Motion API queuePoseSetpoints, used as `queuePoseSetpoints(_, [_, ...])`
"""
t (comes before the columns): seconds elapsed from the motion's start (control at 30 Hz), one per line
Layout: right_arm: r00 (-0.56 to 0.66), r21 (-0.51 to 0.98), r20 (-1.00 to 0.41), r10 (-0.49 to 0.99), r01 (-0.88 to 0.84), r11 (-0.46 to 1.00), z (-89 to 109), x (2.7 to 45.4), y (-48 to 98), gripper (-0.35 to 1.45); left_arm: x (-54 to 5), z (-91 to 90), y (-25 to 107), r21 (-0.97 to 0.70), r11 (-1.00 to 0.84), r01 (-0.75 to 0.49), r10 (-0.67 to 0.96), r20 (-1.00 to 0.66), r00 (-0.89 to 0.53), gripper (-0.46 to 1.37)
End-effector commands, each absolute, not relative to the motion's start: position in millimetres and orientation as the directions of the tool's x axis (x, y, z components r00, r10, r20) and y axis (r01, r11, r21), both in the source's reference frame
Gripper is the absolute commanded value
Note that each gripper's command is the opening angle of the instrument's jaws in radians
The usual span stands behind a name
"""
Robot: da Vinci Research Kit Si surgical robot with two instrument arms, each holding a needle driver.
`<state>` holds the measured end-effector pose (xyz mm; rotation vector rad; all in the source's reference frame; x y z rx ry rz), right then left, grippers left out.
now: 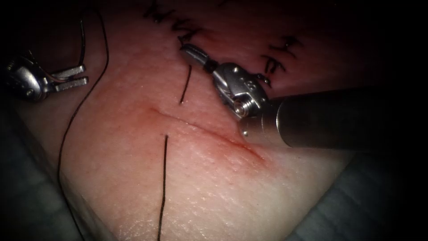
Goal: Wound Closure
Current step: Adjust the suture tail with the right gripper, then set the needle down onto the skin
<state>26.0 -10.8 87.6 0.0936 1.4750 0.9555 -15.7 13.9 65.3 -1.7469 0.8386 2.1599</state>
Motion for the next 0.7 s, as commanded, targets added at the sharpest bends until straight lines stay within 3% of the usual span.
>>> queuePoseSetpoints(0.03, [-0.181,0.591,-0.790,0.585,-0.478,0.650,87.5,25.9,-10.7,-0.35,-15.7,65.2,13.9,0.281,-0.808,-0.518,-0.166,-0.952,-0.257,-0.35])
queuePoseSetpoints(0.3, [-0.179,0.591,-0.790,0.586,-0.472,0.653,87.0,25.9,-10.7,-0.35,-15.7,65.2,14.0,0.279,-0.809,-0.517,-0.165,-0.952,-0.256,-0.35])
queuePoseSetpoints(0.33, [-0.180,0.592,-0.790,0.586,-0.472,0.653,86.9,26.0,-10.7,-0.26,-15.7,65.2,14.0,0.279,-0.809,-0.517,-0.165,-0.953,-0.256,-0.35])
queuePoseSetpoints(0.37, [-0.180,0.592,-0.790,0.586,-0.471,0.654,86.9,25.9,-10.8,0.17,-15.7,65.2,14.0,0.279,-0.809,-0.517,-0.165,-0.953,-0.256,-0.35])
queuePoseSetpoints(0.4, [-0.180,0.593,-0.789,0.587,-0.470,0.654,86.8,25.9,-10.8,0.45,-15.7,65.2,14.0,0.279,-0.809,-0.517,-0.165,-0.953,-0.256,-0.35])
queuePoseSetpoints(0.43, [-0.179,0.594,-0.788,0.589,-0.473,0.651,86.6,25.9,-10.7,0.92,-15.7,65.2,14.0,0.278,-0.809,-0.517,-0.165,-0.953,-0.255,-0.35])
queuePoseSetpoints(0.5, [-0.178,0.595,-0.786,0.592,-0.479,0.645,86.4,25.9,-10.4,1.22,-15.7,65.2,14.0,0.278,-0.810,-0.517,-0.164,-0.953,-0.255,-0.35])
queuePoseSetpoints(0.57, [-0.177,0.599,-0.782,0.598,-0.477,0.643,86.2,25.8,-9.9,1.38,-15.7,65.2,14.1,0.278,-0.810,-0.517,-0.164,-0.953,-0.255,-0.35])
queuePoseSetpoints(0.7, [-0.142,0.608,-0.768,0.625,-0.470,0.640,85.5,25.2,-9.5,1.43,-15.7,65.2,14.1,0.277,-0.810,-0.517,-0.164,-0.953,-0.254,-0.35])
